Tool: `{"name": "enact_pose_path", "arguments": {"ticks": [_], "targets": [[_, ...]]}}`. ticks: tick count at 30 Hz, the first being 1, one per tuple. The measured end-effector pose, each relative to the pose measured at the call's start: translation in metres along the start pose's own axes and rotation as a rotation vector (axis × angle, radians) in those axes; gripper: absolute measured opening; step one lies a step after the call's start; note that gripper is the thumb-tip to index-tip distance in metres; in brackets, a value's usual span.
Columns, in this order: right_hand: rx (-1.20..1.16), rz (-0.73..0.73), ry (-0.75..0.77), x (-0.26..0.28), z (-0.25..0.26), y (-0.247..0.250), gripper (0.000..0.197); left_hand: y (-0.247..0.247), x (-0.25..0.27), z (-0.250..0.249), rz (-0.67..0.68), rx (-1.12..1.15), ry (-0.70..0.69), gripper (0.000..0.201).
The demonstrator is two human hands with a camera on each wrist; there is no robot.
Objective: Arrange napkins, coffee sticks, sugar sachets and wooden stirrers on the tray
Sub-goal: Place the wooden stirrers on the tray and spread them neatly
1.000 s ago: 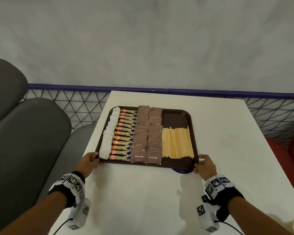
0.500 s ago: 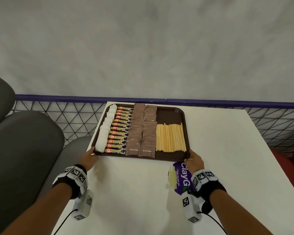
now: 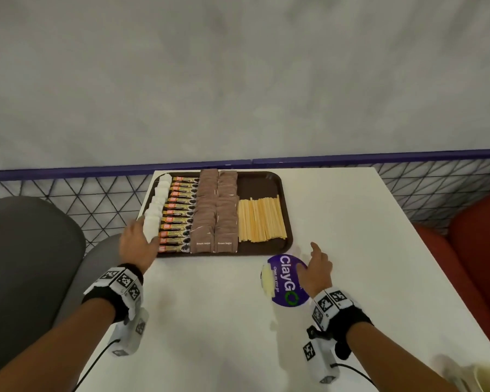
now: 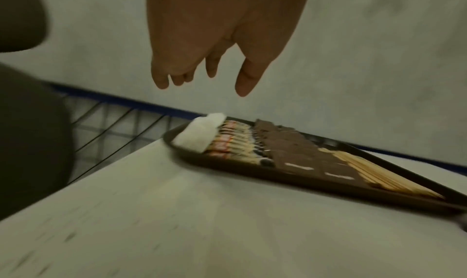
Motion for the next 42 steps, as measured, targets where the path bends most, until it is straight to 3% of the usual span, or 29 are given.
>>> {"name": "enact_pose_path", "arguments": {"ticks": [6, 8, 11, 15, 17, 20, 23, 28, 33, 37, 42], "targets": [[0.246, -0.137, 0.106, 0.038, -0.02, 0.073, 0.071, -0.049, 0.044, -0.141, 0.096, -0.126, -0.492, 0.054], [0.275, -0.215, 0.099, 0.05, -0.032, 0.107, 0.072, -0.076, 0.08, -0.189, 0.226, -0.145, -0.58, 0.058], [0.302, -0.309, 0.015, 0.069, -0.062, 0.156, 0.074, -0.121, 0.153, -0.257, 0.521, 0.01, -0.764, 0.068], [0.315, -0.356, -0.147, 0.1, -0.119, 0.212, 0.081, -0.172, 0.253, -0.326, 0.799, -0.063, -1.012, 0.068], [0.361, -0.324, -0.237, 0.118, -0.148, 0.233, 0.088, -0.185, 0.303, -0.353, 0.882, -0.095, -1.131, 0.067], [0.393, -0.164, -0.4, 0.143, -0.191, 0.246, 0.102, -0.203, 0.365, -0.375, 0.96, -0.221, -1.27, 0.064], [0.48, -0.001, -0.526, 0.162, -0.225, 0.247, 0.117, -0.216, 0.409, -0.386, 0.953, -0.356, -1.368, 0.057], [0.486, 0.214, -0.543, 0.177, -0.243, 0.232, 0.119, -0.231, 0.434, -0.389, 0.869, -0.548, -1.375, 0.044], [0.432, 0.164, -0.48, 0.17, -0.234, 0.223, 0.068, -0.232, 0.423, -0.386, 0.827, -0.59, -1.301, 0.036], [0.43, 0.201, -0.413, 0.157, -0.219, 0.215, 0.063, -0.225, 0.388, -0.374, 0.754, -0.57, -1.256, 0.034], [0.458, 0.192, -0.309, 0.124, -0.183, 0.207, 0.061, -0.204, 0.311, -0.344, 0.677, -0.527, -1.102, 0.031]]}}
Point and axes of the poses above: each hand's wrist, its own x-axis away from the middle knuckle, its own y-axis out of the back of the hand, z = x × y, the point moved 8 cm from there along -x, towards the middle knuckle, and after that the axes turned 7 degrees about -x, right-handed, at the moved point
